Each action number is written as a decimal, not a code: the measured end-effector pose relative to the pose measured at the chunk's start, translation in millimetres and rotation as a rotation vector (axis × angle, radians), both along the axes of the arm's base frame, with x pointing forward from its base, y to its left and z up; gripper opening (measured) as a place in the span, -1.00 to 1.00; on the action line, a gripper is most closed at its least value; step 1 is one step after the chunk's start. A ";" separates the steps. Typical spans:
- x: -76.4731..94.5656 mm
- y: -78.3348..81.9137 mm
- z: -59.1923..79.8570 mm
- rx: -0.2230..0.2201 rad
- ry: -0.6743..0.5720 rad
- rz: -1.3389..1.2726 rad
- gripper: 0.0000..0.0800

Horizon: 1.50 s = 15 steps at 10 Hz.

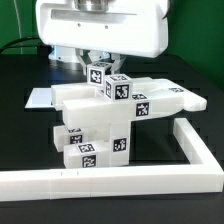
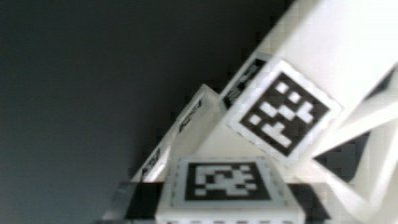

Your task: Assemble chair

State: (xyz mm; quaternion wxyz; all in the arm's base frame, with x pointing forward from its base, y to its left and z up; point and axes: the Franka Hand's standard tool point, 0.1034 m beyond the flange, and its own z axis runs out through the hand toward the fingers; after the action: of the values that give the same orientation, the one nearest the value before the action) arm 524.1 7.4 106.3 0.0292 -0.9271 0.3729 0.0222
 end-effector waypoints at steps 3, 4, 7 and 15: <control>0.1 1.6 -0.1 0.002 0.018 -0.264 -0.33; 0.1 1.3 -0.2 0.002 0.020 -0.298 -0.32; 0.3 1.0 -0.5 -0.001 0.034 -0.476 -0.32; 0.4 1.7 0.8 -0.014 0.028 -0.232 0.60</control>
Offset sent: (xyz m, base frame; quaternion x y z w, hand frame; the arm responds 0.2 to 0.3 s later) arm 0.0001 0.0016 0.0005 0.0087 -0.0144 0.1556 0.9877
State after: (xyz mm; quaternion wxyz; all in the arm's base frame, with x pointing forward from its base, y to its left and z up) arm 524.5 9.0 107.1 0.0197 -0.8776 0.4782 0.0290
